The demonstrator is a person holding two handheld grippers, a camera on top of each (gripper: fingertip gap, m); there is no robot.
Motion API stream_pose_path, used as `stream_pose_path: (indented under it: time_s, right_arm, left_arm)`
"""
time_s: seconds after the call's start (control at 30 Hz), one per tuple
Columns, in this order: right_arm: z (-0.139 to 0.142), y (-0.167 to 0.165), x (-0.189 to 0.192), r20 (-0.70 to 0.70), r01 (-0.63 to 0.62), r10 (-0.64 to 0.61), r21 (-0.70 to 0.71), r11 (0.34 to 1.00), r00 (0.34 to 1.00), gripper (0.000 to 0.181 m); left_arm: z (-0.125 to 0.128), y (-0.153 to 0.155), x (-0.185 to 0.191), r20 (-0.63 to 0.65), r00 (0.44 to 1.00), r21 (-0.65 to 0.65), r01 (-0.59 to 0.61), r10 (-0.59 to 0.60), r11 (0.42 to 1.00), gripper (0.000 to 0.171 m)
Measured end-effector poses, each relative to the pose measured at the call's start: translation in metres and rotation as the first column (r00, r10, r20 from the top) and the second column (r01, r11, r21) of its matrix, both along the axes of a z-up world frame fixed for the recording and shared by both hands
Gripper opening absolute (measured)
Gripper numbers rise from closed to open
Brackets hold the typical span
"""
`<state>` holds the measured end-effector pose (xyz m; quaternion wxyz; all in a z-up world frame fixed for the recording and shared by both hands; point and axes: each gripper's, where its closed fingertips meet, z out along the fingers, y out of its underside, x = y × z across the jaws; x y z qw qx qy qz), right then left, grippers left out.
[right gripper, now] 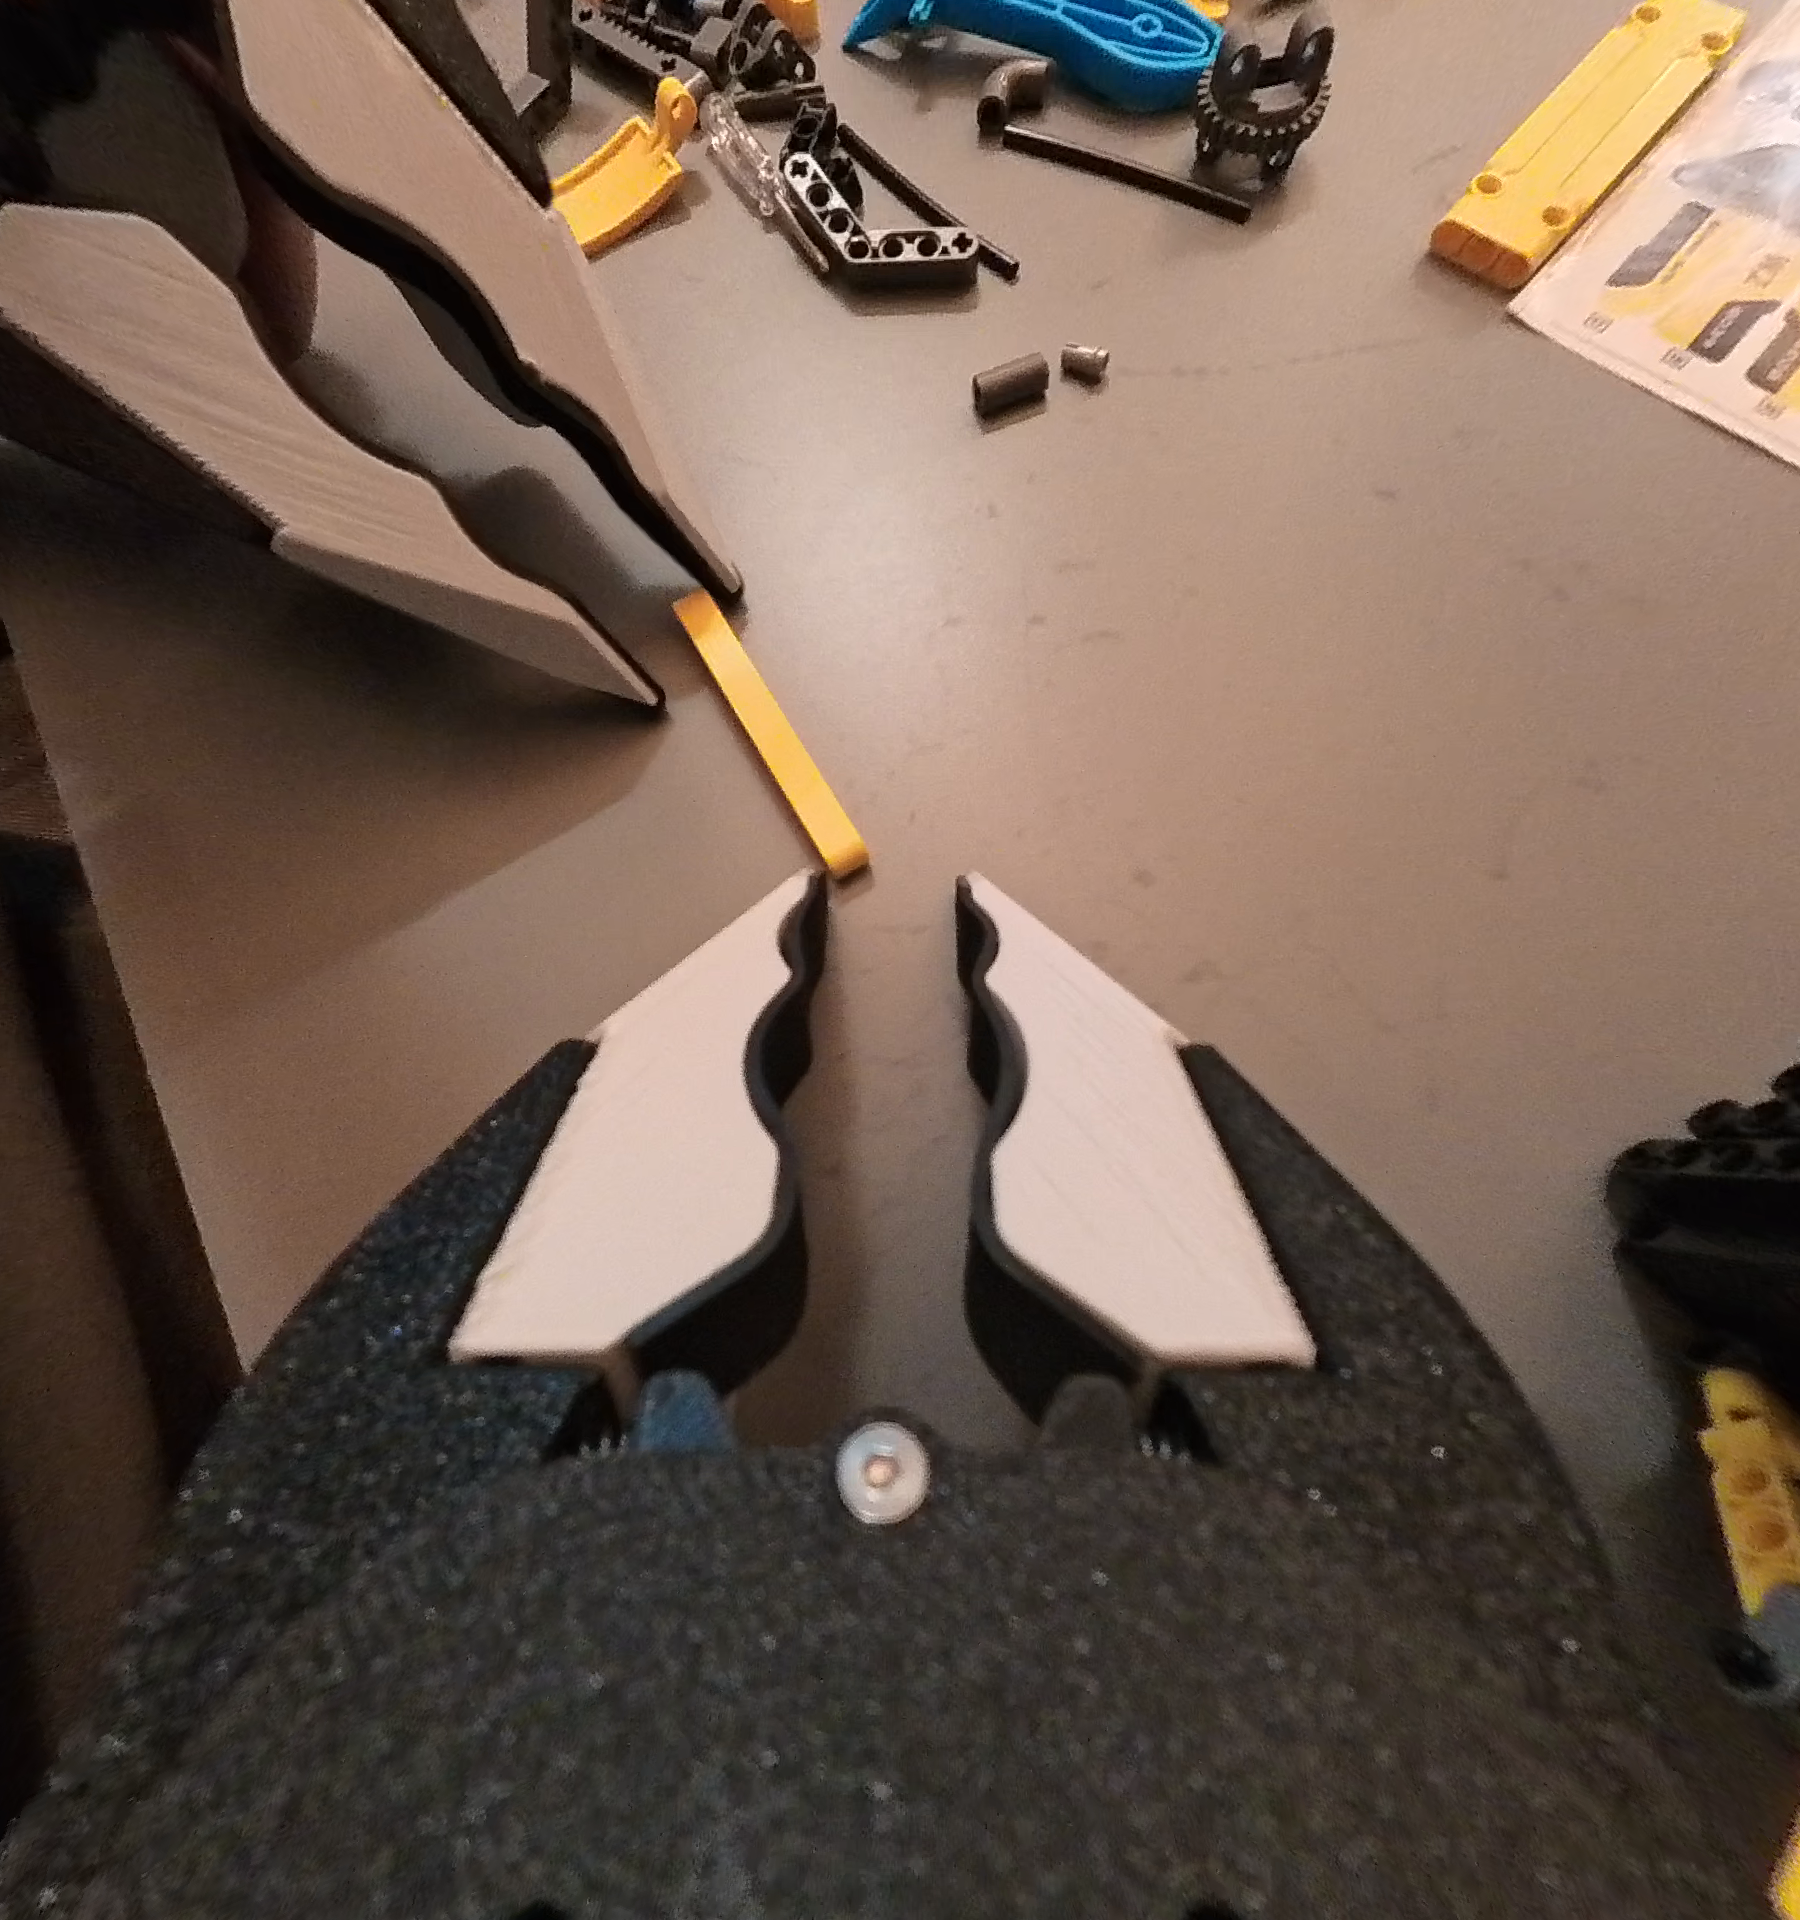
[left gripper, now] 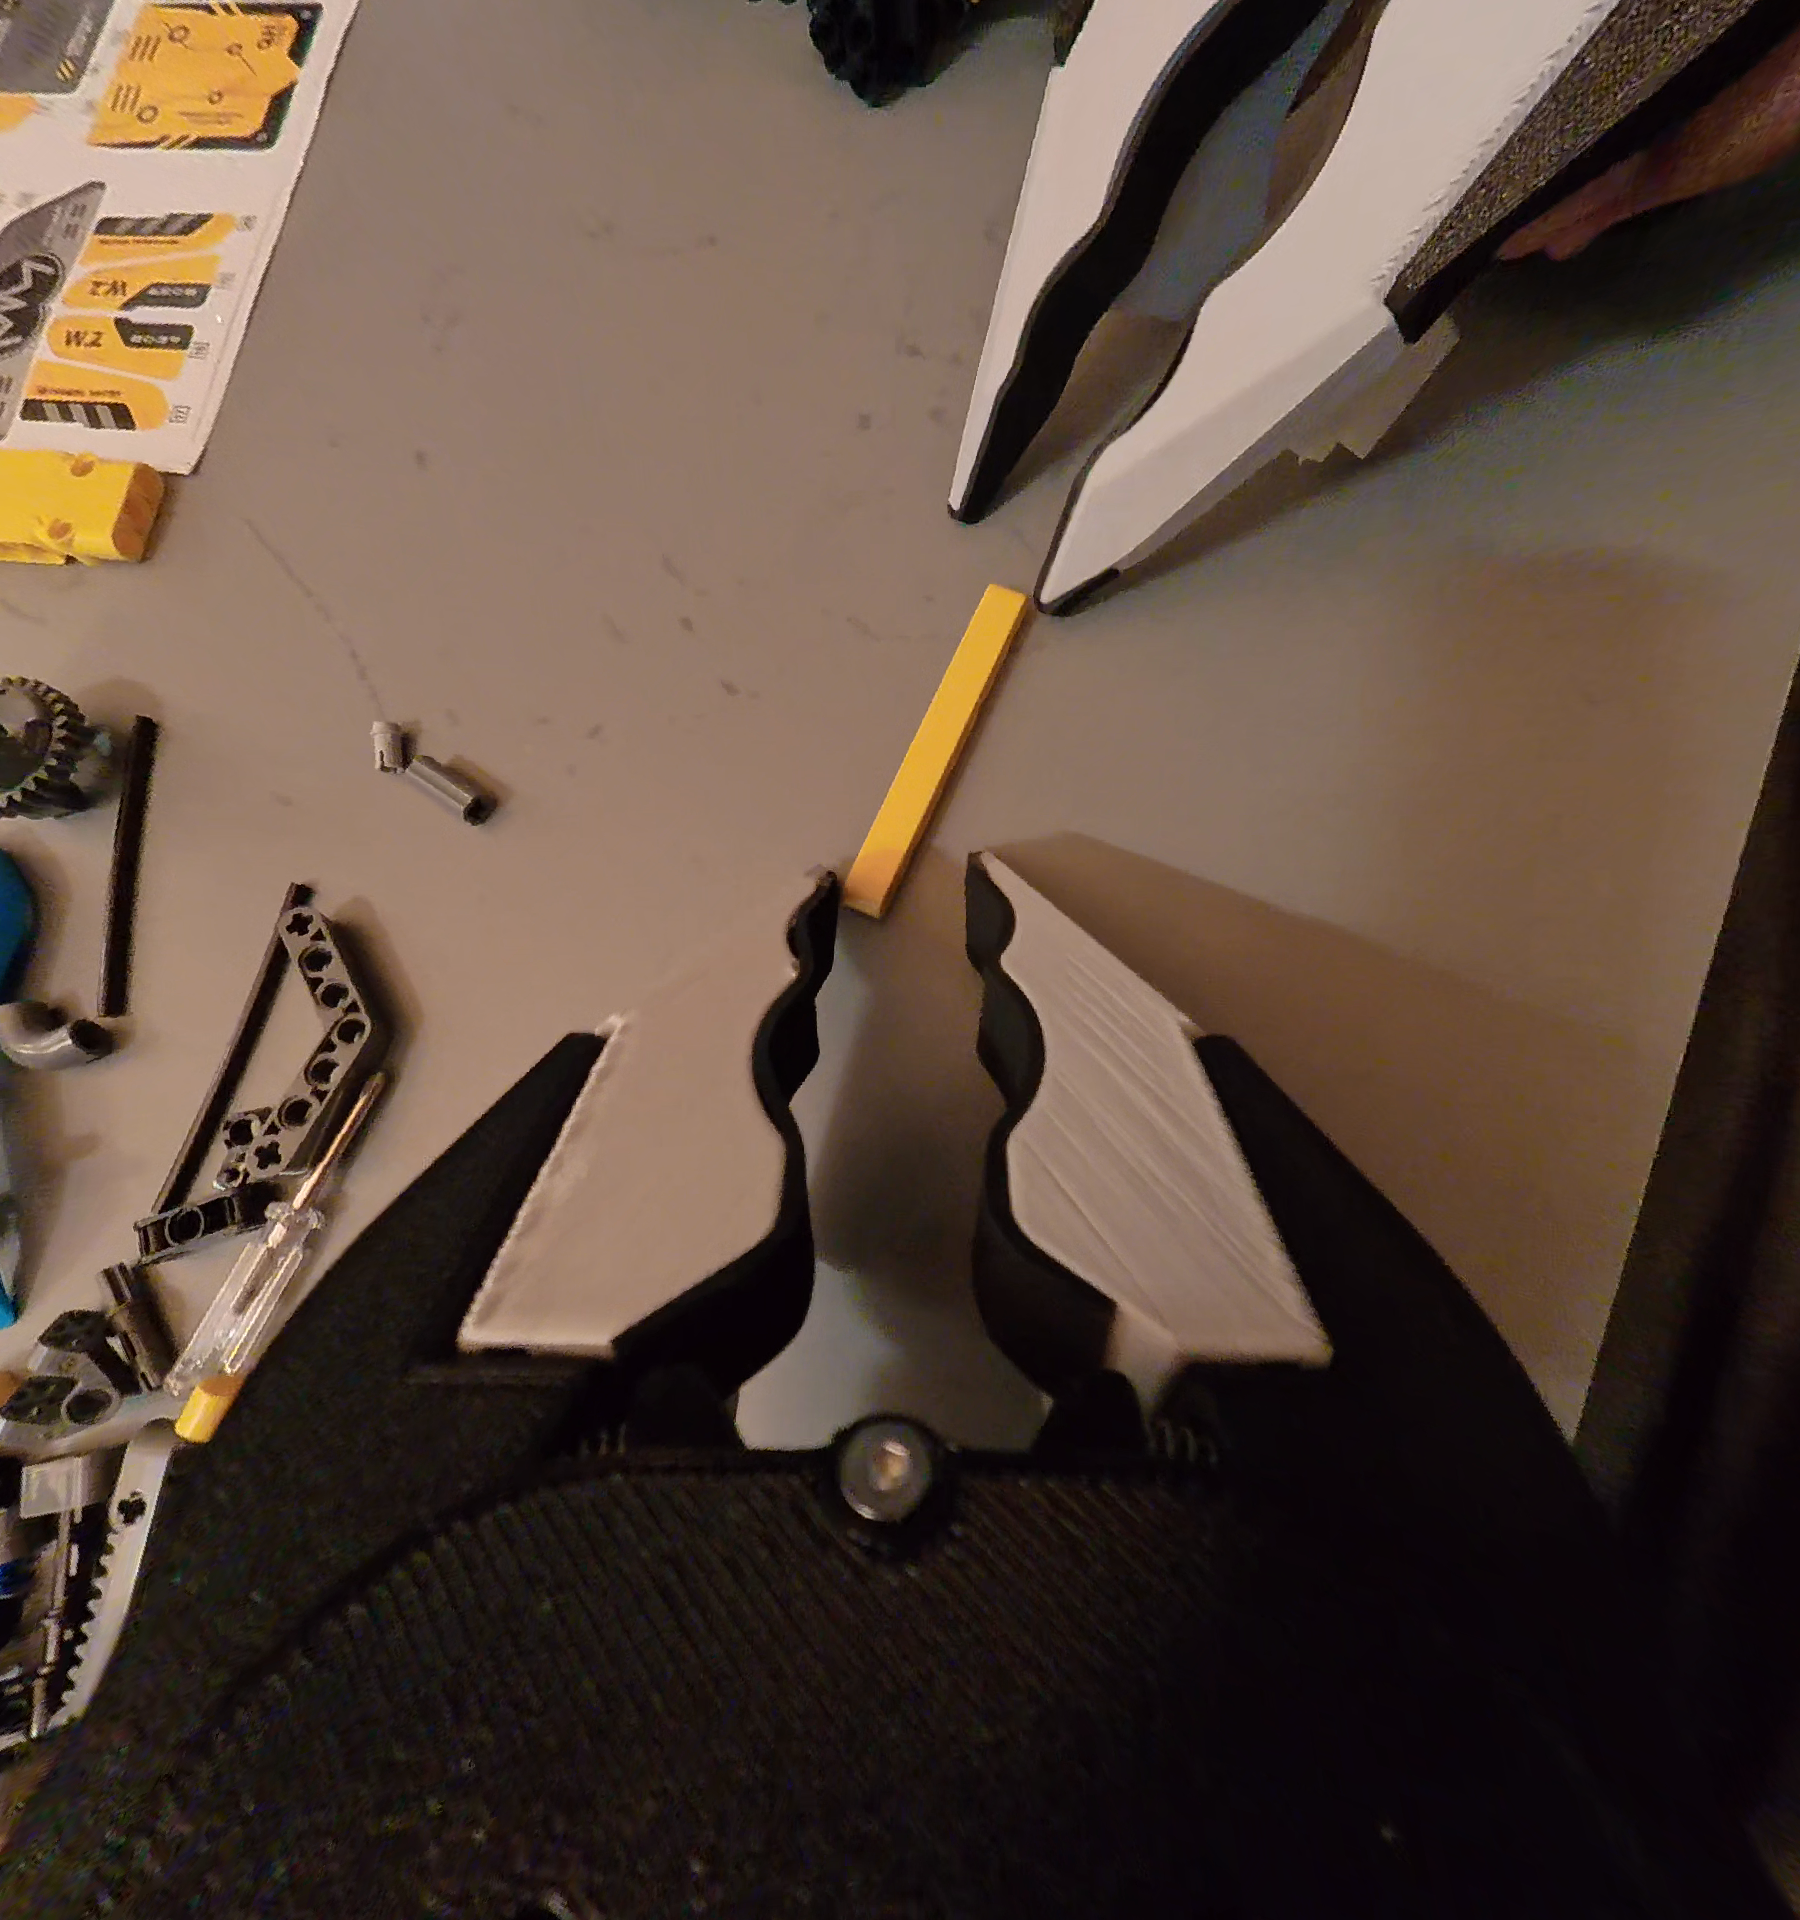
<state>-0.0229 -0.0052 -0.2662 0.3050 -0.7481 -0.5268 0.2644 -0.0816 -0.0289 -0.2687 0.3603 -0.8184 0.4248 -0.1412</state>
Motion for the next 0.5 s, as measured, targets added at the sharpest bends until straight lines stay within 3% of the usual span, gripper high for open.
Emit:
stream_pose_path:
  time_s: [0.2, 0.4, 0.5]
  right_arm:
    - [-0.001, 0.0, 0.0, 0.017, -0.002, 0.001, 0.039, 0.999, 1.0, 0.024]
    - [0.001, -0.001, 0.0, -0.015, -0.011, 0.01, -0.027, 1.0, 1.0, 0.026]
    - [0.001, -0.001, -0.001, -0.032, -0.012, 0.01, -0.061, 0.998, 0.999, 0.026]
  left_arm:
    - [0.005, 0.002, -0.003, 0.032, 0.999, 0.03, -0.029, 0.029, 0.999, 0.033]
    - [0.037, 0.014, -0.011, 0.207, 0.973, 0.087, -0.118, 0.097, 0.989, 0.041]
    - [0.042, 0.021, -0.019, 0.235, 0.961, 0.098, -0.17, 0.143, 0.981, 0.045]
